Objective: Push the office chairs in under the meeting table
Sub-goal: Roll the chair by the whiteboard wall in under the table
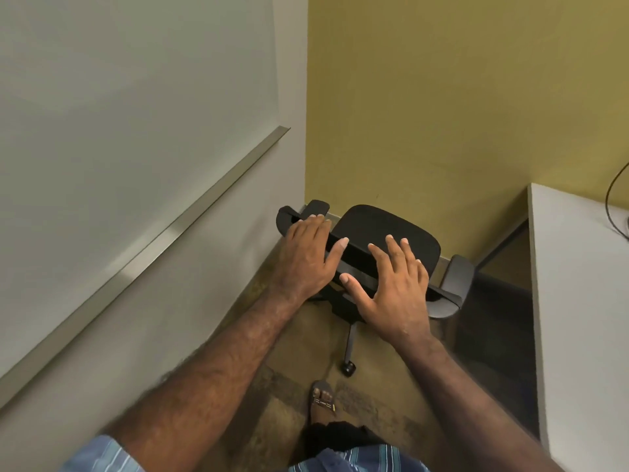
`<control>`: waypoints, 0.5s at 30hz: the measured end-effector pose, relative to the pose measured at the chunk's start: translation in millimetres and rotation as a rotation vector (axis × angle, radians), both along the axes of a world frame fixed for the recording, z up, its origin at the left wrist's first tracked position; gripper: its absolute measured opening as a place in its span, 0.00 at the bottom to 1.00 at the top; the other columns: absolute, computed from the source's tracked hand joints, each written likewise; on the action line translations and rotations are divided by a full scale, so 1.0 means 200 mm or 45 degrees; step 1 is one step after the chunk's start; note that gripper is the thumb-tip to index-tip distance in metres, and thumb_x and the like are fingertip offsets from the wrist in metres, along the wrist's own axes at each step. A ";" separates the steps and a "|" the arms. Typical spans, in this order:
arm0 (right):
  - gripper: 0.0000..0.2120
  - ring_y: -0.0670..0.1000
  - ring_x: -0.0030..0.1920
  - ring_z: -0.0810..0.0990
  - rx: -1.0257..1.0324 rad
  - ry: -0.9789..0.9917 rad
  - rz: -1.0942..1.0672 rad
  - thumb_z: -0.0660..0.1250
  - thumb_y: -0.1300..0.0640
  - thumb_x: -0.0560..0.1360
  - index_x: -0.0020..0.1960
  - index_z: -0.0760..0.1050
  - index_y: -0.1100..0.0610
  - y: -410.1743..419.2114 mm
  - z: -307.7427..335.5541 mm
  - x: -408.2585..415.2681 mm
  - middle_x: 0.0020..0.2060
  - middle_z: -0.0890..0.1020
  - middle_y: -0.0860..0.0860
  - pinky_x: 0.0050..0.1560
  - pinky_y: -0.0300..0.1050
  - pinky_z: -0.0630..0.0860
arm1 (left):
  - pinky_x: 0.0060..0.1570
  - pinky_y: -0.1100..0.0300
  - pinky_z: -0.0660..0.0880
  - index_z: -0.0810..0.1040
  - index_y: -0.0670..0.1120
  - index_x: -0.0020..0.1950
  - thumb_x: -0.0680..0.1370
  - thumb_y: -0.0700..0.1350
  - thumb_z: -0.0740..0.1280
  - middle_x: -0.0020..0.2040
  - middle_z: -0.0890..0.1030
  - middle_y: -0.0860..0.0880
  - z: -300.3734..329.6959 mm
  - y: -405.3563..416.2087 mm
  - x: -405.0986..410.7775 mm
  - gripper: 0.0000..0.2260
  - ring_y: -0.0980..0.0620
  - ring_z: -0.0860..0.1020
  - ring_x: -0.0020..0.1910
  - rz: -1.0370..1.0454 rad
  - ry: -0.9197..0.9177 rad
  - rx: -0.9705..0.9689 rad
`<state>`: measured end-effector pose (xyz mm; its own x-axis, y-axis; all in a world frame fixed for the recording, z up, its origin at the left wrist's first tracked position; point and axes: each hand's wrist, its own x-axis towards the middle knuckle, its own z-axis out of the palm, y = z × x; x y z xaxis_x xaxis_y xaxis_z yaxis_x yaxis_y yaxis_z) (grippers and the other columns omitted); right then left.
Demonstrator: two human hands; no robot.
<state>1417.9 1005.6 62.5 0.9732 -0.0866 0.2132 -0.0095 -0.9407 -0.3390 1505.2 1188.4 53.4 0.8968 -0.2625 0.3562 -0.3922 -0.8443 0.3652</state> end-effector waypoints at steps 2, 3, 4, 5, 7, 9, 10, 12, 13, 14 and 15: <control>0.46 0.55 0.89 0.46 0.008 0.005 -0.018 0.48 0.19 0.79 0.85 0.64 0.48 -0.01 0.00 0.07 0.89 0.57 0.53 0.86 0.66 0.49 | 0.77 0.49 0.65 0.76 0.43 0.74 0.86 0.62 0.57 0.73 0.78 0.42 0.00 -0.02 0.07 0.27 0.44 0.73 0.75 -0.071 -0.053 0.063; 0.46 0.55 0.89 0.47 0.035 -0.002 -0.043 0.48 0.20 0.79 0.85 0.64 0.48 -0.02 0.00 0.14 0.88 0.57 0.53 0.86 0.66 0.49 | 0.77 0.50 0.63 0.76 0.43 0.74 0.86 0.62 0.57 0.73 0.78 0.43 0.00 -0.03 0.15 0.27 0.44 0.74 0.75 -0.097 -0.049 0.103; 0.45 0.55 0.89 0.47 0.025 -0.014 -0.040 0.49 0.20 0.79 0.85 0.64 0.48 -0.02 0.01 0.15 0.88 0.58 0.53 0.86 0.66 0.50 | 0.77 0.52 0.61 0.76 0.43 0.74 0.86 0.63 0.57 0.72 0.79 0.43 0.01 -0.01 0.15 0.28 0.44 0.74 0.74 -0.107 -0.054 0.138; 0.45 0.55 0.89 0.48 0.049 0.003 -0.062 0.49 0.20 0.79 0.85 0.64 0.48 -0.03 0.01 0.21 0.88 0.58 0.53 0.86 0.66 0.50 | 0.78 0.52 0.58 0.76 0.43 0.73 0.86 0.63 0.56 0.72 0.80 0.43 0.01 -0.02 0.23 0.28 0.45 0.74 0.74 -0.143 -0.031 0.184; 0.44 0.55 0.89 0.49 0.067 0.020 -0.078 0.50 0.20 0.79 0.85 0.64 0.48 -0.03 0.00 0.27 0.88 0.59 0.52 0.86 0.65 0.51 | 0.81 0.50 0.52 0.78 0.43 0.73 0.86 0.64 0.55 0.71 0.80 0.44 0.00 0.00 0.30 0.29 0.46 0.74 0.75 -0.183 0.061 0.276; 0.45 0.55 0.88 0.52 0.111 0.088 -0.127 0.50 0.20 0.79 0.85 0.64 0.48 -0.06 -0.03 0.34 0.87 0.61 0.52 0.85 0.66 0.54 | 0.82 0.50 0.48 0.79 0.45 0.72 0.86 0.66 0.52 0.70 0.81 0.46 -0.02 -0.02 0.40 0.31 0.48 0.74 0.74 -0.275 0.216 0.330; 0.45 0.55 0.88 0.53 0.103 0.085 -0.121 0.50 0.20 0.79 0.85 0.65 0.48 -0.04 -0.03 0.33 0.87 0.62 0.52 0.85 0.66 0.56 | 0.82 0.51 0.48 0.80 0.46 0.70 0.85 0.67 0.51 0.68 0.82 0.48 -0.03 0.01 0.38 0.31 0.49 0.75 0.73 -0.291 0.257 0.338; 0.45 0.55 0.88 0.55 0.130 0.100 -0.170 0.49 0.20 0.79 0.84 0.67 0.49 -0.06 -0.07 0.35 0.86 0.65 0.52 0.84 0.66 0.59 | 0.82 0.54 0.48 0.82 0.48 0.68 0.84 0.68 0.49 0.64 0.84 0.50 -0.04 -0.04 0.45 0.32 0.52 0.77 0.69 -0.364 0.293 0.369; 0.45 0.55 0.87 0.56 0.096 0.105 -0.148 0.49 0.20 0.79 0.84 0.68 0.48 -0.05 -0.06 0.35 0.86 0.65 0.52 0.84 0.66 0.59 | 0.81 0.55 0.48 0.82 0.49 0.67 0.84 0.68 0.48 0.63 0.84 0.51 -0.04 -0.03 0.43 0.32 0.53 0.78 0.67 -0.378 0.301 0.382; 0.45 0.55 0.87 0.56 0.074 0.141 -0.161 0.49 0.20 0.80 0.84 0.68 0.48 -0.05 -0.07 0.36 0.86 0.66 0.51 0.84 0.66 0.59 | 0.81 0.56 0.48 0.82 0.49 0.67 0.83 0.68 0.48 0.62 0.85 0.52 -0.04 -0.03 0.44 0.32 0.54 0.79 0.66 -0.415 0.323 0.397; 0.45 0.54 0.88 0.56 0.071 0.175 -0.179 0.49 0.20 0.80 0.84 0.67 0.47 -0.05 -0.08 0.36 0.86 0.66 0.50 0.84 0.65 0.59 | 0.81 0.56 0.48 0.82 0.50 0.67 0.83 0.69 0.47 0.61 0.85 0.52 -0.05 -0.04 0.46 0.33 0.55 0.79 0.65 -0.440 0.347 0.408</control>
